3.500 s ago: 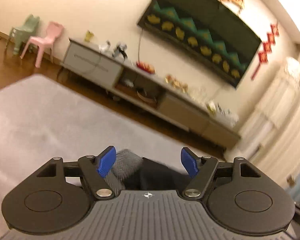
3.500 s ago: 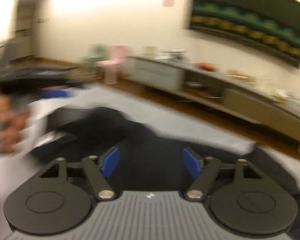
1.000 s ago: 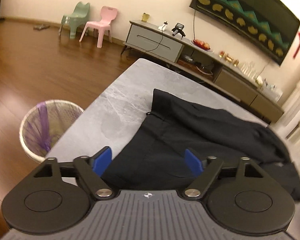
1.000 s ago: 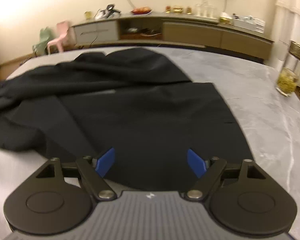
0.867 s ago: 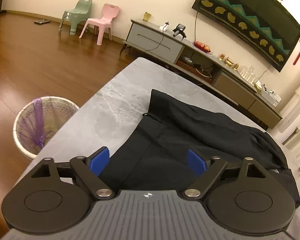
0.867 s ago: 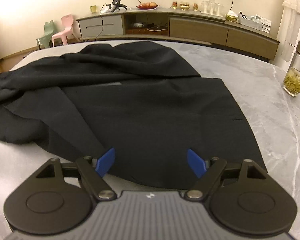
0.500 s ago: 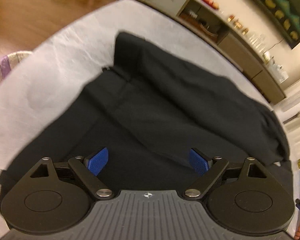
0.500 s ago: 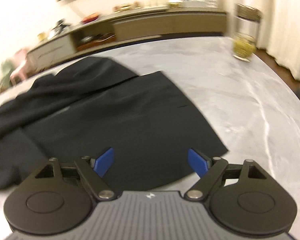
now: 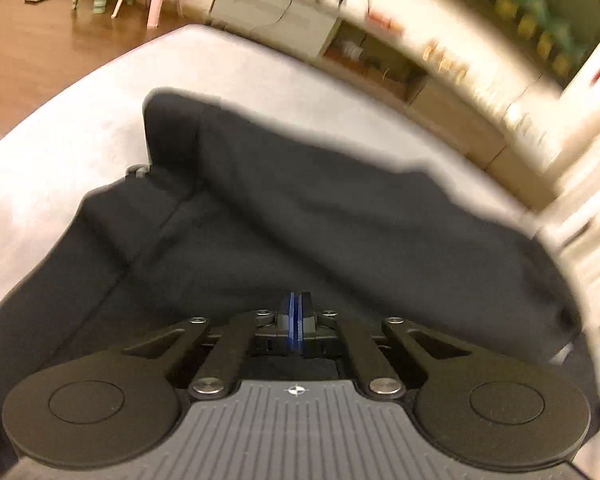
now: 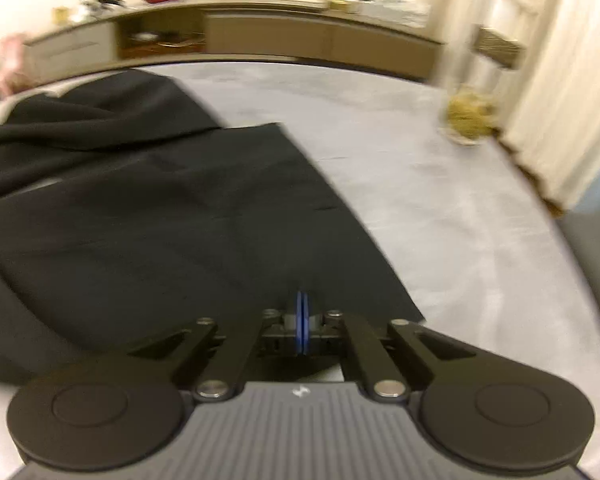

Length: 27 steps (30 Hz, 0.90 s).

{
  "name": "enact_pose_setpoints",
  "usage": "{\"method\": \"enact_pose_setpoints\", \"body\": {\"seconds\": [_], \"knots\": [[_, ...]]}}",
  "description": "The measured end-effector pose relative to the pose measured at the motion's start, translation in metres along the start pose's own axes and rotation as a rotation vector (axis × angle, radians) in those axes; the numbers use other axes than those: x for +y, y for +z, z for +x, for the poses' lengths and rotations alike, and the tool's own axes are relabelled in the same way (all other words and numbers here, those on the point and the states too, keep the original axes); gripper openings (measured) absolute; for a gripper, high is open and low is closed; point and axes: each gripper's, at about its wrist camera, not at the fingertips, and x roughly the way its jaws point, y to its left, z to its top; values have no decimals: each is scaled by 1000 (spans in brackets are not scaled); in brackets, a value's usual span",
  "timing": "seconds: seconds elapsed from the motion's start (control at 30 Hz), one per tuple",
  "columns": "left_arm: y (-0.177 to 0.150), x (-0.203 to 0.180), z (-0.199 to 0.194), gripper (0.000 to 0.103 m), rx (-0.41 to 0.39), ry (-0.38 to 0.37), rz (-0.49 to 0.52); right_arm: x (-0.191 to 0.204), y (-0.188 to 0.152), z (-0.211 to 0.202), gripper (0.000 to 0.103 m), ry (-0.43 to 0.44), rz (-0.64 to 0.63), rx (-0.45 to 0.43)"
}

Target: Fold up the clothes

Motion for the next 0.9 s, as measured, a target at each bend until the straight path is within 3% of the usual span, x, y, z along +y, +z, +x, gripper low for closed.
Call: {"method": "enact_pose_setpoints", "body": {"seconds": [0.13, 0.2, 0.27, 0.33, 0.4, 0.5, 0.63, 0.7, 0.83, 0.87, 0.9], "knots": [[18, 4, -54, 0, -135, -78, -37, -28, -7, 0, 3, -210, 20, 10], [24, 15, -80, 2, -159, -87, -61, -32, -6, -22, 11, -215, 67, -58], [25, 29, -92, 7, -134, -48, -67, -13, -3, -58, 25, -129, 80, -177], [19, 43, -83, 21, -69, 2, -80, 33, 0, -96, 55, 15, -3, -284], [11, 54, -71, 41, -7, 37, -104, 95, -1, -135, 64, 202, -147, -355], [-3, 63, -50, 45, 55, -3, -197, 204, -9, -177, 77, 473, -401, -379], [-10, 52, -33, 48, 62, -44, -258, 354, -21, -210, 77, 680, -689, -443], [-9, 49, -31, 55, 40, -68, -258, 416, -22, -211, 77, 723, -799, -456], [-18, 62, -39, 55, 13, -119, -327, 514, -19, -195, 77, 765, -987, -417], [-16, 68, -39, 55, 20, -141, -354, 530, -21, -186, 76, 768, -1029, -385], [-13, 72, -39, 55, 24, -158, -368, 543, -22, -177, 65, 775, -1067, -344]]}}
